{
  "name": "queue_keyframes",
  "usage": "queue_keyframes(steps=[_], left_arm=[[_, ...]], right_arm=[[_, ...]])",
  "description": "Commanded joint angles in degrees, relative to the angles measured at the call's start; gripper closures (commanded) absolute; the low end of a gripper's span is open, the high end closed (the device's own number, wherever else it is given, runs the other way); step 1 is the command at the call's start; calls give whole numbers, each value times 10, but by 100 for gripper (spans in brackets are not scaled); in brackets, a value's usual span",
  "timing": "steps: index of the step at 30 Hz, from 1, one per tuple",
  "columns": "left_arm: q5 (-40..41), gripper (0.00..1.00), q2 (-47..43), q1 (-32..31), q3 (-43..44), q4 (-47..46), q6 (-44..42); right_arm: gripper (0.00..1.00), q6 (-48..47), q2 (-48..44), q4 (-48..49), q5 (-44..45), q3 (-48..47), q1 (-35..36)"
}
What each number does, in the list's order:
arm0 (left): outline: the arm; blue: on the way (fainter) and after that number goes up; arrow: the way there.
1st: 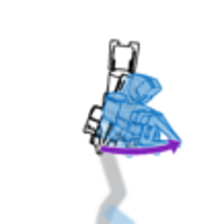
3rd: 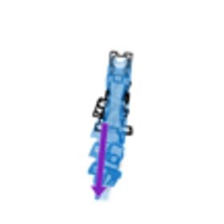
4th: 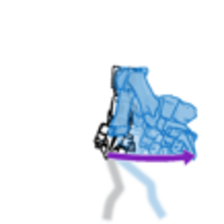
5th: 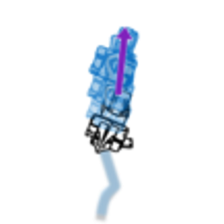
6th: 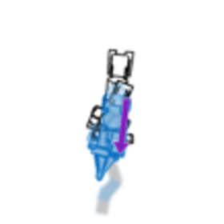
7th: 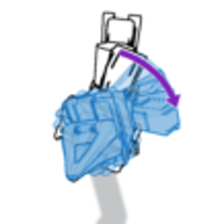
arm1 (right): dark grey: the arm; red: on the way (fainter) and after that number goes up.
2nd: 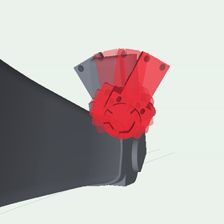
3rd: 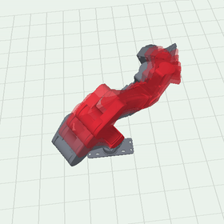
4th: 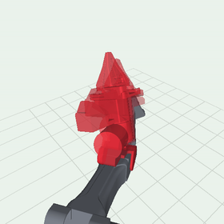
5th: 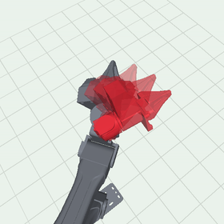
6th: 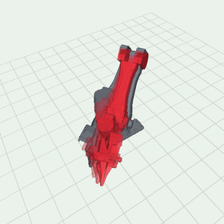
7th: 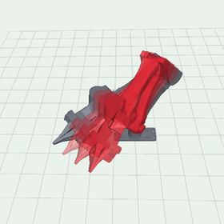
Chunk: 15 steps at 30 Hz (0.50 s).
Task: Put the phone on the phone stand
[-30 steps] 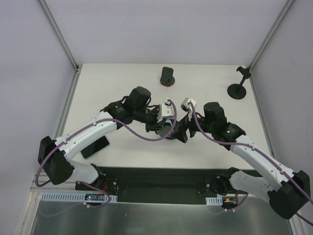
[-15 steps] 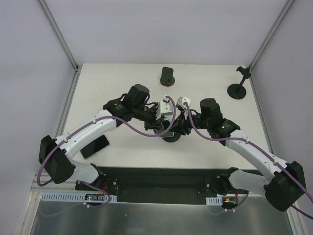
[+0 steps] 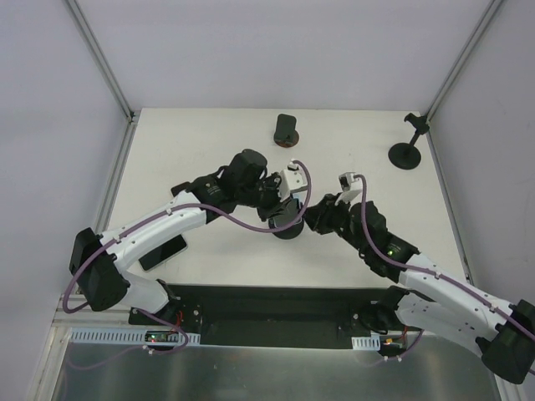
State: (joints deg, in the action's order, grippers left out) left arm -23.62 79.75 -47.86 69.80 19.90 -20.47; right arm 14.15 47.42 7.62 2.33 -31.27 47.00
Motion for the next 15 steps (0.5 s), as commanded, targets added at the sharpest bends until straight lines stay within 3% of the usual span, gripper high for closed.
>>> queue_keyframes(steps=[1, 5, 6, 8, 9, 12, 15], left_arm=[[94, 100, 37, -7, -12, -78, 12], [5, 100, 21, -7, -20, -65, -6], [-14, 100, 18, -7, -25, -59, -18], [-52, 100, 9, -7, -25, -40, -24], [-64, 100, 7, -7, -20, -29, -31], [-93, 100, 3, -6, -3, -4, -32], [-91, 100, 6, 4, 8, 2, -22]], right_arm=[[100, 230, 57, 40, 103, -52, 43], [100, 117, 72, 30, 87, -53, 52], [95, 59, 48, 20, 85, -51, 51], [80, 13, -14, -37, 115, -41, 52], [66, -16, -36, -51, 123, -37, 50], [40, -86, -99, -108, 113, -35, 32], [27, -115, -127, -167, 100, -58, 12]])
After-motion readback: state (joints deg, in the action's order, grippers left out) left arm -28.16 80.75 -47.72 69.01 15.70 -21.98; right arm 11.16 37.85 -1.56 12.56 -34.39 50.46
